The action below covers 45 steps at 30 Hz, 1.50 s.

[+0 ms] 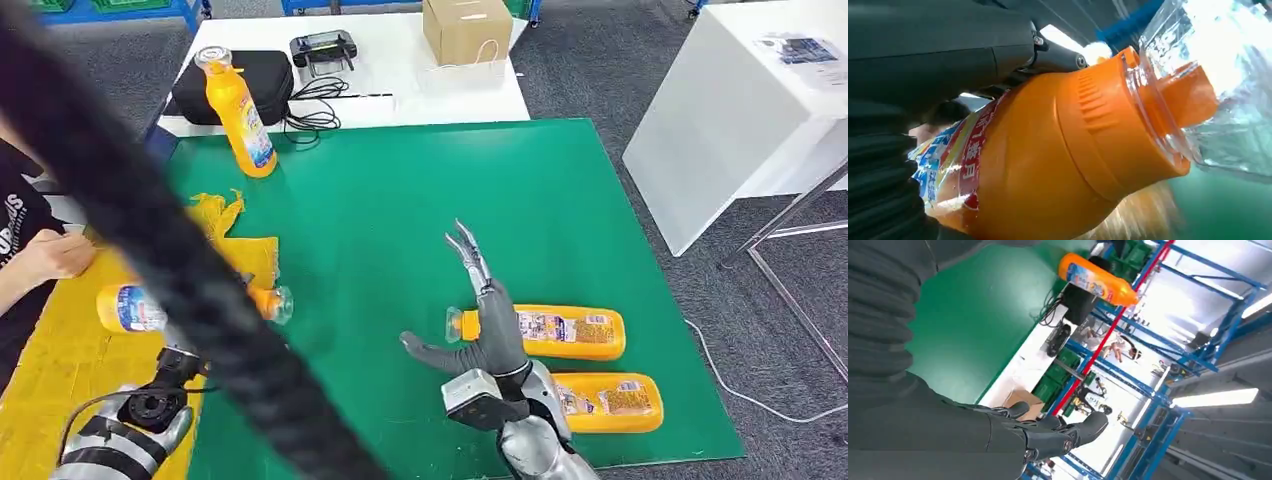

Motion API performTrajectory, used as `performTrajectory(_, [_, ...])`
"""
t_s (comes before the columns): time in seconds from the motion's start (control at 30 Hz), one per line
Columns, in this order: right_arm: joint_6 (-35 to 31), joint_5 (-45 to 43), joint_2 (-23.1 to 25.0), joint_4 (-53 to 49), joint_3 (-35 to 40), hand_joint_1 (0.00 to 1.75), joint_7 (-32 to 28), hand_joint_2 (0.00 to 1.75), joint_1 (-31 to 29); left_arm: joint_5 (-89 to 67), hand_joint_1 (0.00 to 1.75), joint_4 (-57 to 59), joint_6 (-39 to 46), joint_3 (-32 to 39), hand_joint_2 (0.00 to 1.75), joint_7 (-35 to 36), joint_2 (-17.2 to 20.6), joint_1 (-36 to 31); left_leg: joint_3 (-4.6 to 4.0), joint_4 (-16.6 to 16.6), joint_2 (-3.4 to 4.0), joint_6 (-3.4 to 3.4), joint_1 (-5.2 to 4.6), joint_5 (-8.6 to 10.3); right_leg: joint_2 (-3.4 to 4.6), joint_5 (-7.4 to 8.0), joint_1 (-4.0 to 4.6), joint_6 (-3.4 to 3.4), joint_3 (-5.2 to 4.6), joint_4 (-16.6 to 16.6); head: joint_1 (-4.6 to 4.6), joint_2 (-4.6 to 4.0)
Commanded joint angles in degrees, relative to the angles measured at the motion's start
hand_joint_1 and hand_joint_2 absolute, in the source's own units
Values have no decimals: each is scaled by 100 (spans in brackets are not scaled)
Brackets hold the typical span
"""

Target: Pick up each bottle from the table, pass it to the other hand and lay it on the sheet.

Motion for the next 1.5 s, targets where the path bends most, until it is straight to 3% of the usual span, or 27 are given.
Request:
performTrajectory(0.03, [-145, 1117, -404, 340, -76, 0, 631, 175, -400, 541, 0, 2065, -87, 428, 175, -225, -830, -221, 25, -7, -1, 8, -3, -4, -6, -2, -2, 4, 31, -13, -2, 0])
performTrajectory(0.33, [112, 1545, -635, 502, -96, 0, 984, 175, -502, 1007, 0, 2416, -171, 1147, 175, -383, -895, -152, 64, -15, -11, 8, -6, -1, -12, 0, -3, 11, 78, -20, -2, 0])
performTrajectory(0.53, [542, 2060, -956, 652, -66, 0, 1477, 175, -571, 1468, 0, 1952, 23, 1656, 175, -809, -971, 77, 99, -16, -8, 10, -4, -4, -9, -5, -2, 8, 109, -17, -2, 0])
performTrajectory(0.8, [1080, 2443, -1519, 801, -300, 0, 1901, 175, -513, 2914, 0, -91, -346, 2133, 175, -1888, -1161, 881, 98, -7, -19, 13, -9, -11, -21, -17, -5, 11, 113, -13, -2, 0])
performTrajectory(0.93, [1448, 2440, -1916, 934, -683, 0, 2112, 175, -374, 4313, 0, -2073, -755, 2075, 175, -2817, -1288, 1633, 75, 2, -30, 14, -10, -12, -30, -20, -5, 13, 95, -9, -2, 0])
performTrajectory(1.03, [1355, 2659, -1895, 1062, -1090, 0, 2189, 175, -245, 4823, 0, -3398, -1071, 1904, 175, -2950, -1331, 2106, 49, 7, -38, 18, -11, -14, -38, -20, -15, 14, 68, -8, -2, 0])
performTrajectory(1.23, [1361, 3070, -1775, 959, -1253, 0, 2453, 175, -76, 5108, 0, -4075, -1146, 1783, 175, -3201, -1348, 2302, 34, 8, -25, 16, -13, -23, -28, -24, -14, 8, 50, -8, -2, 0])
performTrajectory(1.5, [1848, 3388, -2131, 1037, -1478, 0, 2600, 175, 387, 5703, 0, -5043, -1701, 1368, 175, -3385, -1351, 2484, 40, 9, -41, 23, -6, -27, -45, -29, -8, 12, 63, -14, -2, 0])
